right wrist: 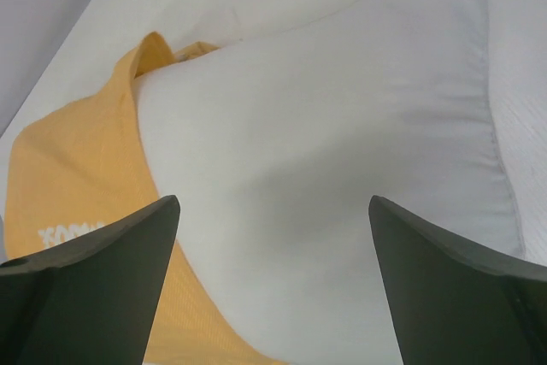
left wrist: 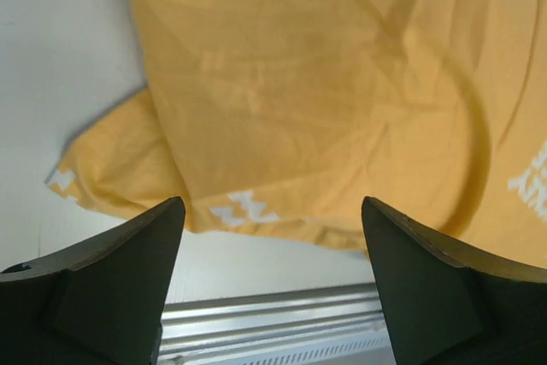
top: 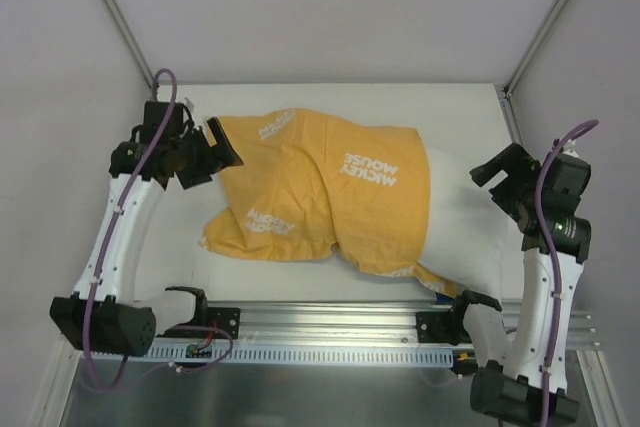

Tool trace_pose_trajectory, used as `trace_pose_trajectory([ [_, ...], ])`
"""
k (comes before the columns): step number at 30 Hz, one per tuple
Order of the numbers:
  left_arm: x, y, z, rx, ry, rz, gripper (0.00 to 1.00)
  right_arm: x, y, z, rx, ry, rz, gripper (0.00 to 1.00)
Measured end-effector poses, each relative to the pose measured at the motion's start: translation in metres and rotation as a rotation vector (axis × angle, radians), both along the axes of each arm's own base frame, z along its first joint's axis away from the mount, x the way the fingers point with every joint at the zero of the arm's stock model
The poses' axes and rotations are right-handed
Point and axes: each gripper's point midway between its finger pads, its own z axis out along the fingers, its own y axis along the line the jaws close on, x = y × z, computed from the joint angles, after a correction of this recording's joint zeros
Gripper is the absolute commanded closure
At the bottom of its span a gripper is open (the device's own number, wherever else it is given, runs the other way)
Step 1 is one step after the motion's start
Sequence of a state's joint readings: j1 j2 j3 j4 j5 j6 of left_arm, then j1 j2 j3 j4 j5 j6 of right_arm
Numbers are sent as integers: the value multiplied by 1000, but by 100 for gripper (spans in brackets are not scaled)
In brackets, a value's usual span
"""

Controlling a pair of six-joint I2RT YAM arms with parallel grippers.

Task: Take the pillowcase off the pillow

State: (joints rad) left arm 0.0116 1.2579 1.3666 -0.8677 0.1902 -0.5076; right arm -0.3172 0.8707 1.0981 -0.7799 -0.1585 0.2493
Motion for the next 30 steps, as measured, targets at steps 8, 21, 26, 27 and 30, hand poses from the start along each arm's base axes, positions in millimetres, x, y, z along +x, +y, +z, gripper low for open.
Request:
trace_pose_trajectory([
  [8, -107, -79, -76, -18, 141, -323, 1, -42, 48, -38, -3, 37, 173, 4],
  [21, -120, -112, -167, 6, 341, -387, 67, -39, 65, -116, 49, 208, 221, 70],
  [26, -92, -111, -166, 67, 306, -337, 79, -33, 64, -113, 41, 183, 222, 81],
  [27, -87, -111, -162, 72, 285, -329, 73, -33, 64, -112, 38, 178, 220, 75],
  [30, -81, -108, -151, 84, 229, -320, 18, -34, 62, -110, 25, 167, 219, 58],
])
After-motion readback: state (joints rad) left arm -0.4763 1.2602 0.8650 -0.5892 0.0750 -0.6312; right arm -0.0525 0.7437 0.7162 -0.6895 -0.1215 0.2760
